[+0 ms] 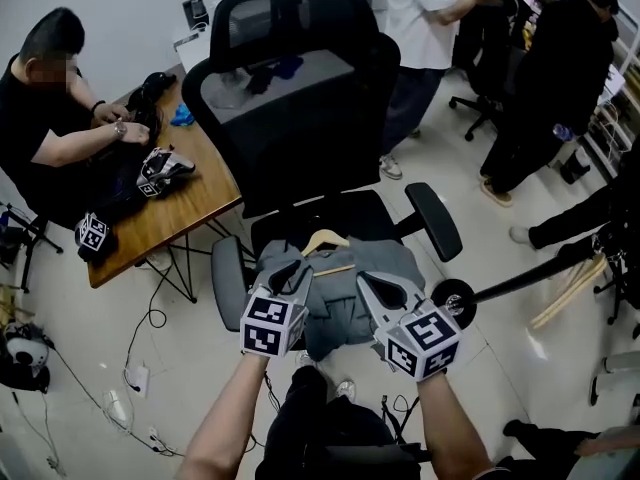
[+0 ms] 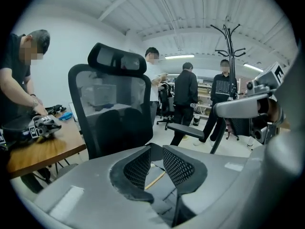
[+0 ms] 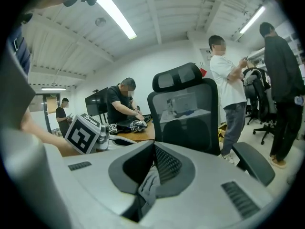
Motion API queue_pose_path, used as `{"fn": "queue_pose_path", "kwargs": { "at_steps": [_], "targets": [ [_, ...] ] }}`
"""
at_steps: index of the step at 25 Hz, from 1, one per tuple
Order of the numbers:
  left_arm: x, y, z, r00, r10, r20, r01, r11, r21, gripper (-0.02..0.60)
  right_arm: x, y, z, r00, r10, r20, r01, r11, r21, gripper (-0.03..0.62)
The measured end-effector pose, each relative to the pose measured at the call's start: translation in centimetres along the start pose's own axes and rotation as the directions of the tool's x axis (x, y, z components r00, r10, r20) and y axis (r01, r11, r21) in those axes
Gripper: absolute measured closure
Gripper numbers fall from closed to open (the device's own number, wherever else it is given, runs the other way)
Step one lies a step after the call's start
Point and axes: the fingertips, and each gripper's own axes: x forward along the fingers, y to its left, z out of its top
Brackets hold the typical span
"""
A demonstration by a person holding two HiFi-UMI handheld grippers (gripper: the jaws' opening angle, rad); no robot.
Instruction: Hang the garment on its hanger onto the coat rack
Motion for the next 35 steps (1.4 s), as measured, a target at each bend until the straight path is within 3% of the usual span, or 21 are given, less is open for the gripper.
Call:
{"fn": "queue_pose_path", "kwargs": {
  "at_steps": [9, 16, 20, 24, 29, 32, 35],
  "targets": [
    [5.9, 4.1, -3.4, 0.998, -0.016, -0.063, 0.014, 1.0, -0.02, 0.5, 5.2, -2.3, -1.3, 0.998, -0.052, -0.026, 0.053, 0.998, 0.016, 0.583],
    [10.7, 6.8, -8.9, 0.976, 0.042, -0.214, -0.055, 0.997, -0.054, 0.45, 7.8, -3.8, -2.5, 0.999, -0.008, -0.049, 0.011, 0.998, 0.059, 0.583],
    [14.2, 8.7, -13.2, 0.938, 0.052, -0.343, -0.081, 0.994, -0.072, 0.397, 9.1, -4.8, -3.7, 0.996, 0.047, -0.07, -0.043, 0.997, 0.057, 0.583],
    [17.9, 10.7, -17.7, 0.879, 0.044, -0.476, -0.071, 0.997, -0.039, 0.347, 10.1, -6.1, -5.1, 0.992, 0.08, -0.094, -0.074, 0.995, 0.066, 0.583],
    [20.6, 12.0, -21.8, 0.812, -0.043, -0.582, -0.003, 0.997, -0.078, 0.244, 9.9, -7.5, -7.5, 0.988, 0.08, -0.135, -0.068, 0.994, 0.09, 0.583],
    [21.3, 11.5, -23.2, 0.789, -0.108, -0.605, 0.051, 0.992, -0.111, 0.248, 10.1, -8.3, -8.9, 0.985, 0.068, -0.158, -0.05, 0.992, 0.114, 0.583],
    [21.9, 10.9, -24.5, 0.756, -0.148, -0.638, 0.107, 0.989, -0.102, 0.331, 10.5, -8.4, -9.4, 0.984, 0.063, -0.169, -0.041, 0.991, 0.128, 0.583]
  ]
}}
